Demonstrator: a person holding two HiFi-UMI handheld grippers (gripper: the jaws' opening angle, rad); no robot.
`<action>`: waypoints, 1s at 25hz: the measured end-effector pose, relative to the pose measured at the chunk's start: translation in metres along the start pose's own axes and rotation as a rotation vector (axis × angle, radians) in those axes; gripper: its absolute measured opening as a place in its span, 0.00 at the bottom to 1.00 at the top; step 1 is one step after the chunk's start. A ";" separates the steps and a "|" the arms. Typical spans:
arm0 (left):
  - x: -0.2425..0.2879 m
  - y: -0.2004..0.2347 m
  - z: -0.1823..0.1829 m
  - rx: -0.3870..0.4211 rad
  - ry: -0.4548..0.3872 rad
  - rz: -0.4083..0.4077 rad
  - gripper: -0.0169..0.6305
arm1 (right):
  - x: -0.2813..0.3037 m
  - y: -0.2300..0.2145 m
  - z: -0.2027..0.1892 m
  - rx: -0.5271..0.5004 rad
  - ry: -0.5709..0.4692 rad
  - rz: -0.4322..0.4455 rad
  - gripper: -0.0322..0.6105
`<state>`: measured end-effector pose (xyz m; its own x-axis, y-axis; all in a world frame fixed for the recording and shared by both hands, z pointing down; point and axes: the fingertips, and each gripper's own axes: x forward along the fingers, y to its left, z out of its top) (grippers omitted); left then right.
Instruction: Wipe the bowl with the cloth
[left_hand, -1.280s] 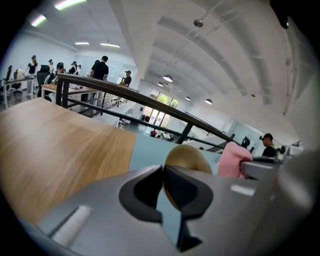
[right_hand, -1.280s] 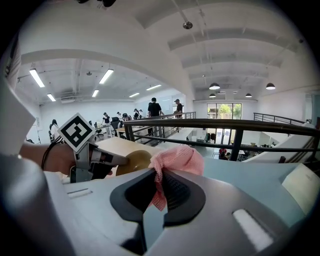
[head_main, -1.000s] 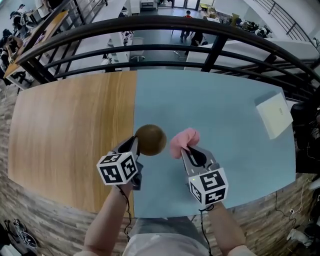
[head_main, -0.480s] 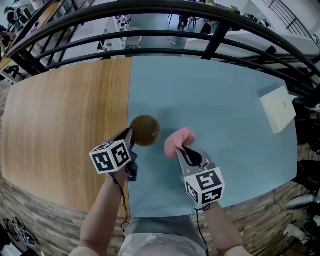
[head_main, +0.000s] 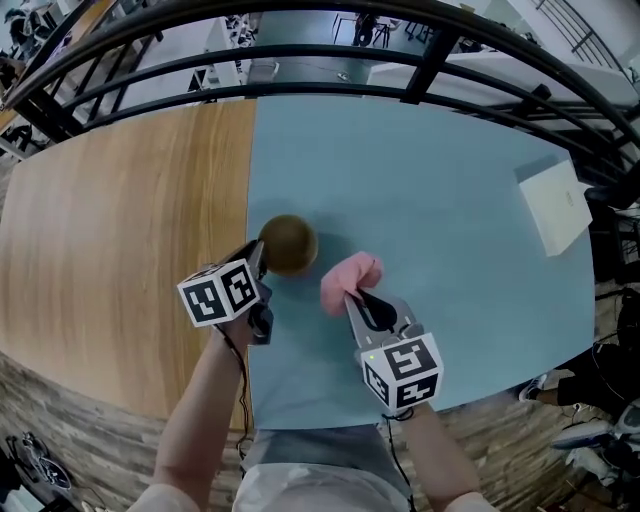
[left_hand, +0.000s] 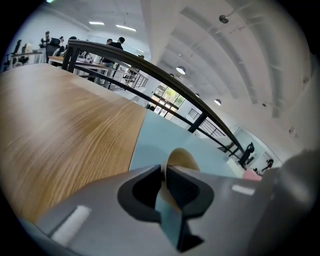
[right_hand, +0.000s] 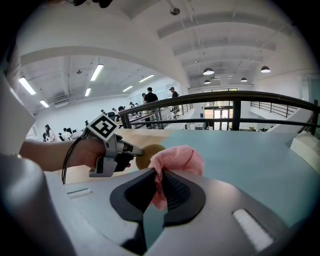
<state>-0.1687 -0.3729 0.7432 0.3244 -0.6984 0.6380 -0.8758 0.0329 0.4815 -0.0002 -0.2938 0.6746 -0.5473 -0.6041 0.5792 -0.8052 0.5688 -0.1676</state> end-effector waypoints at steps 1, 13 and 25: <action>0.002 0.000 -0.001 -0.005 -0.001 -0.002 0.08 | -0.001 0.001 -0.002 0.000 0.002 0.002 0.09; -0.015 -0.001 0.001 -0.021 -0.071 0.030 0.21 | -0.015 0.004 -0.009 0.010 -0.003 0.040 0.09; -0.106 -0.069 0.013 0.050 -0.140 -0.111 0.18 | -0.067 0.033 0.048 -0.027 -0.081 0.070 0.09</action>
<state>-0.1473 -0.3109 0.6347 0.3703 -0.7887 0.4908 -0.8550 -0.0829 0.5119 -0.0012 -0.2616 0.5919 -0.6196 -0.6045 0.5006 -0.7583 0.6256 -0.1832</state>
